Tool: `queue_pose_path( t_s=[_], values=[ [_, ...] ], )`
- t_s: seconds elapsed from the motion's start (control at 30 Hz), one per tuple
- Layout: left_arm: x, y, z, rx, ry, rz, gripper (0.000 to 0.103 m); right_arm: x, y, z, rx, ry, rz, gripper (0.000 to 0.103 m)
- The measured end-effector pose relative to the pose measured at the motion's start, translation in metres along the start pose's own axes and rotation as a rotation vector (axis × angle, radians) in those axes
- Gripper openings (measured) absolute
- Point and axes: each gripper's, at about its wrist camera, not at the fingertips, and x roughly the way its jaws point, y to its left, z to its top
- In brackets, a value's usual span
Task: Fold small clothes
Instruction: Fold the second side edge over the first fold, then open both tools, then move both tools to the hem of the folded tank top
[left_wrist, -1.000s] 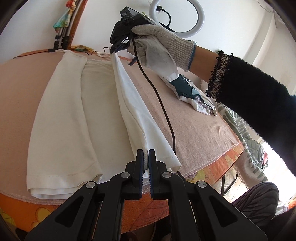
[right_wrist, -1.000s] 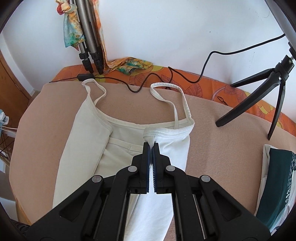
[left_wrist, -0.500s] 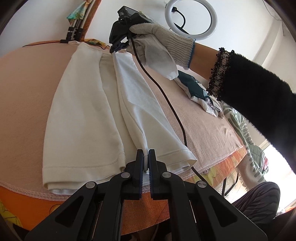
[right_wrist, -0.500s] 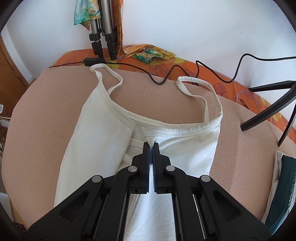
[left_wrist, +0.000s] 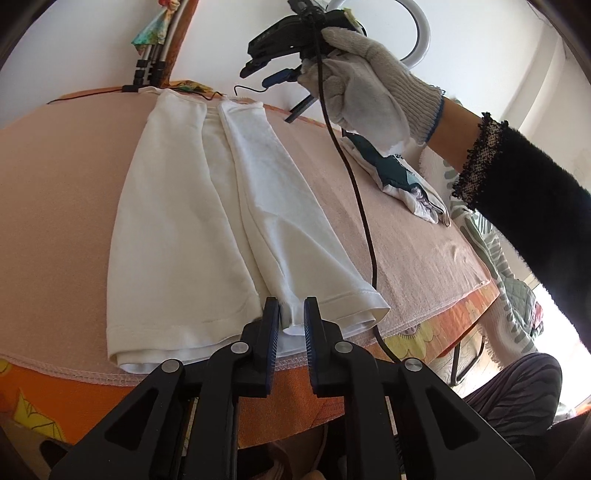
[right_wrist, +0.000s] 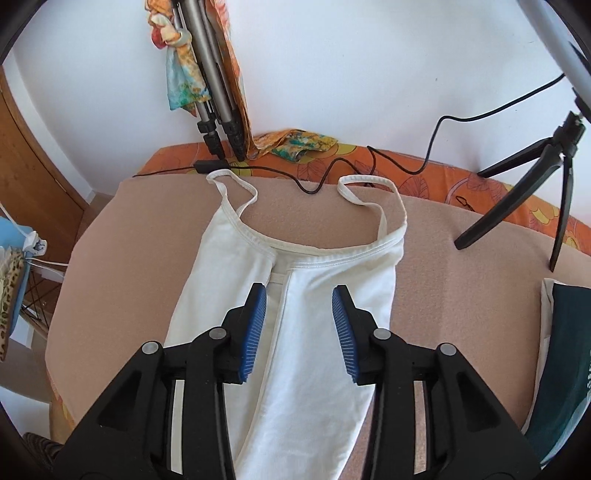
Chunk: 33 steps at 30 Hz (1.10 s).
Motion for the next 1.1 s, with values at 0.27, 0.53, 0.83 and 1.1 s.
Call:
queue_pose_path(
  t_s=[0.27, 0.53, 0.83, 1.1],
  values=[
    [-0.044, -0.004, -0.001, 0.106, -0.014, -0.029, 0.012, -0.116, -0.01, -0.093, -0.025, -0.1, 0.034, 0.039],
    [-0.042, 0.02, 0.008, 0.209, 0.082, 0.017, 0.013, -0.145, 0.004, -0.201, -0.039, -0.06, 0.061, 0.024],
    [-0.029, 0.007, 0.01, 0.364, 0.112, 0.023, 0.048, -0.114, 0.005, -0.265, 0.026, 0.106, 0.099, 0.025],
    [-0.013, 0.001, 0.01, 0.433, 0.114, 0.015, 0.048, -0.099, -0.008, -0.277, 0.118, 0.177, 0.19, 0.029]
  ],
)
